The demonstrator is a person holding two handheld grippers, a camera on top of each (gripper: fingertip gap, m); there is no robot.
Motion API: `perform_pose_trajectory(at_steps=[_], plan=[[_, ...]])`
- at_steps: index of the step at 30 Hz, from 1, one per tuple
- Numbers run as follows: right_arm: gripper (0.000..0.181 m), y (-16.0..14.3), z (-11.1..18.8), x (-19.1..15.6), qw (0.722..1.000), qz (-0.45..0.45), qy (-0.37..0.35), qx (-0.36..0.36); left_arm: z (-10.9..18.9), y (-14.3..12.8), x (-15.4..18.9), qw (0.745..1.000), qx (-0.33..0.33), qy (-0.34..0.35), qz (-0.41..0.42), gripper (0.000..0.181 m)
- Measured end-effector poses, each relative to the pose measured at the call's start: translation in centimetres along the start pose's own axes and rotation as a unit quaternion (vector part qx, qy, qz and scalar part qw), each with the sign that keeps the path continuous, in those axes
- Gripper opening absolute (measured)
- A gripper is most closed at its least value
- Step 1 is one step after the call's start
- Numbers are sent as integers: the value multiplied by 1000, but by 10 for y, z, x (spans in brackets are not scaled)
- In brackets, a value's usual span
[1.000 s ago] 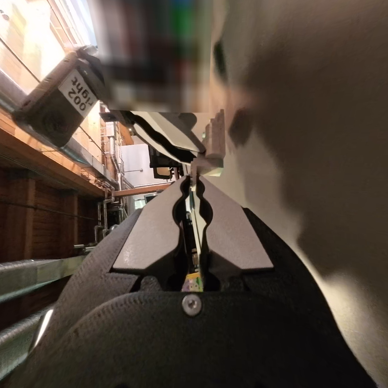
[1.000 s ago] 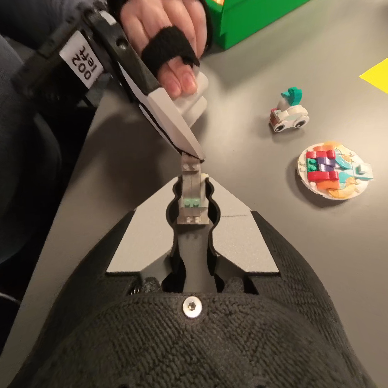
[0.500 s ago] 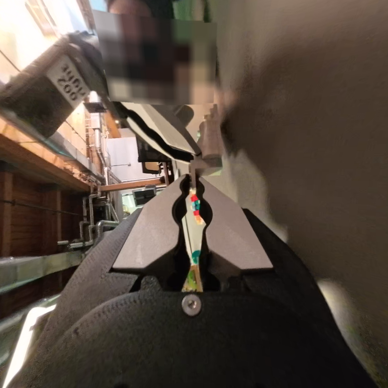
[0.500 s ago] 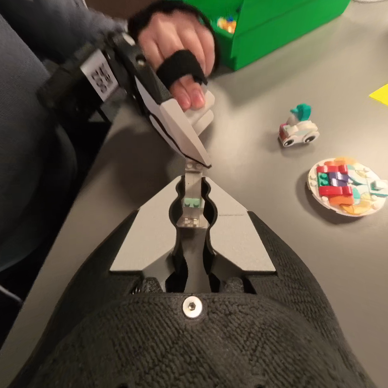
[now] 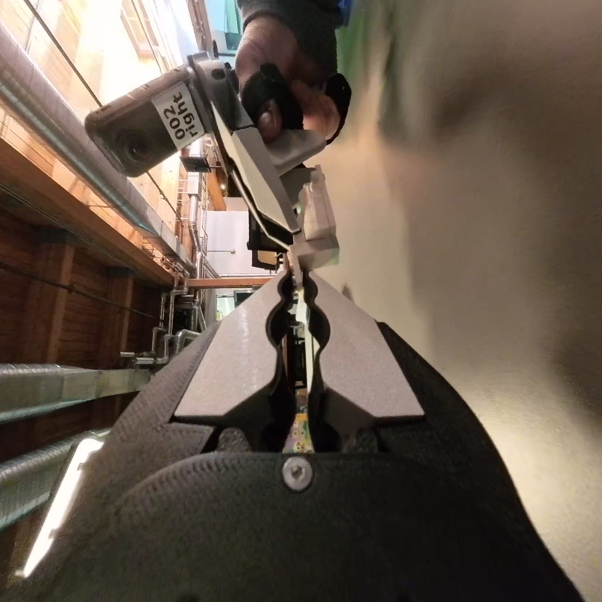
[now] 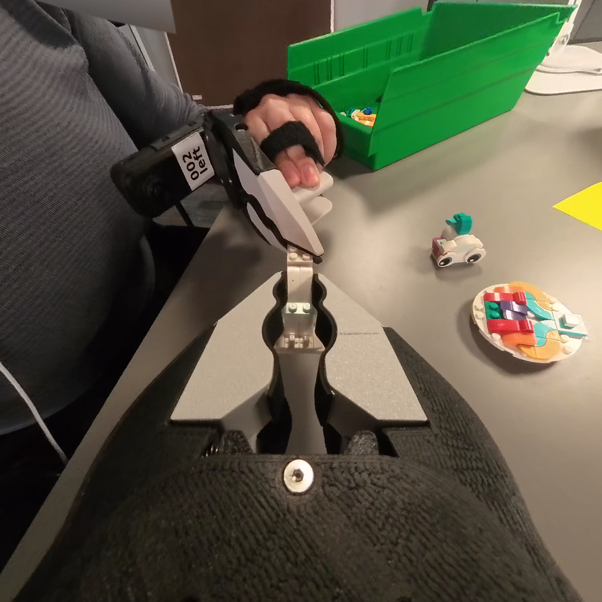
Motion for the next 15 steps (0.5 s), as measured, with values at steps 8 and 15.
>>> perform_pose_trajectory(at_steps=[8,15], plan=[[0,32,109,19,977,1,-119,178,11,-24,14,998,-22,-48,19,3],[23,-11,33,41,991,4,-131,3,-5,-40,-2,972,-59,-39,225,4]])
Point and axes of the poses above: each gripper's, where its closed fingertips meet, z back along the fingers, y out of its top, x = y × z across the jaws, the point moved 6 cm from there along z, back along the fingers
